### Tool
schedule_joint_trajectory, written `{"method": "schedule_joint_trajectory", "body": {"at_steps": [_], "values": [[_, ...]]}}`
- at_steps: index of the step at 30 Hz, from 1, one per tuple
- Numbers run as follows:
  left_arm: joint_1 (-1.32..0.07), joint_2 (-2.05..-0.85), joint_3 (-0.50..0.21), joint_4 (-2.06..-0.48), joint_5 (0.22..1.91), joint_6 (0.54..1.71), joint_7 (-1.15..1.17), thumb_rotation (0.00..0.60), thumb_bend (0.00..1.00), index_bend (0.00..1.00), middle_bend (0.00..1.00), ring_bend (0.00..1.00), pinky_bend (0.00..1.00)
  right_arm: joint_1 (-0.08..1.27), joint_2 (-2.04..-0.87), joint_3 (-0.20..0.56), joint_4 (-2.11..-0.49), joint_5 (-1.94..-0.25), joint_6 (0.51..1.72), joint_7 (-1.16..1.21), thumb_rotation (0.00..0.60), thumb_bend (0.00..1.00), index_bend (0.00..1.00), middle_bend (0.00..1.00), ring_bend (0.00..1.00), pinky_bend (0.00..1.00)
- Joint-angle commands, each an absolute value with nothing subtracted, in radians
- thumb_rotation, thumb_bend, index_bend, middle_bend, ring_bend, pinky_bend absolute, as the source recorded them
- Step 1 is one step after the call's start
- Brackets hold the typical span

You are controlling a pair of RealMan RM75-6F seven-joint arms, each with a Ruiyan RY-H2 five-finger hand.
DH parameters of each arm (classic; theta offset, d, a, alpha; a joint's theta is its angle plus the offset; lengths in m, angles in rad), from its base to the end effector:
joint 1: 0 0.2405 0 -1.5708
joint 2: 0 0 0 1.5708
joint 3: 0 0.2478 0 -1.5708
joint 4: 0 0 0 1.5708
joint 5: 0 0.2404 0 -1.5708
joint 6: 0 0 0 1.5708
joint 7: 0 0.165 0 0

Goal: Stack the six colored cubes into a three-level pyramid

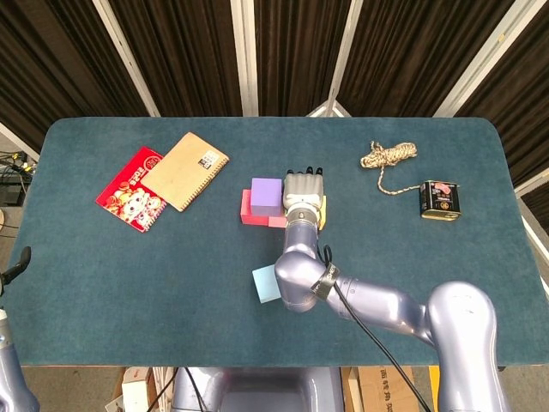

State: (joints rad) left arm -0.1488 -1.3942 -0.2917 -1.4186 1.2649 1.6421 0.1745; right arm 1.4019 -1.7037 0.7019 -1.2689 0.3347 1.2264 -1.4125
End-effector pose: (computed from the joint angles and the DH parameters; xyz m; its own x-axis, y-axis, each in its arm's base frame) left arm -0.3196 0.2634 0.1372 0.4385 -0.3540 0.8261 0.8950 0.2555 -0.3656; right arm 0.0393 -0.4562 -0.0362 0.4581 -0.4988 0.7357 -0.8177 0.0880 0.5689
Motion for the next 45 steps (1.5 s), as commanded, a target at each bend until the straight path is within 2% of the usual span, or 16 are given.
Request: {"method": "schedule_joint_trajectory", "body": {"at_steps": [1,33,37,45], "values": [[-0.149,-1.395,-0.291,-1.418,1.265,1.642,0.175,0.600,0.31,0.07,0.10,0.00,0.00,1.403,-1.703,0.702,-1.270,0.335,1.229,-1.415,0.600,0.41,0.15,0.20,0.02,0.00],[-0.146,-1.391,-0.293,-1.422,1.264,1.643,0.169,0.600,0.31,0.07,0.10,0.00,0.00,1.414,-1.728,0.703,-1.241,0.327,1.239,-1.421,0.600,0.40,0.11,0.20,0.01,0.00],[-0.147,-1.392,-0.293,-1.421,1.265,1.642,0.170,0.600,0.31,0.07,0.10,0.00,0.00,1.416,-1.733,0.700,-1.236,0.314,1.242,-1.417,0.600,0.35,0.11,0.20,0.00,0.00],[-0.147,-1.392,-0.294,-1.421,1.264,1.644,0.168,0.600,0.31,0.07,0.10,0.00,0.00,1.416,-1.735,0.703,-1.238,0.328,1.244,-1.437,0.600,0.35,0.10,0.20,0.00,0.00]]}}
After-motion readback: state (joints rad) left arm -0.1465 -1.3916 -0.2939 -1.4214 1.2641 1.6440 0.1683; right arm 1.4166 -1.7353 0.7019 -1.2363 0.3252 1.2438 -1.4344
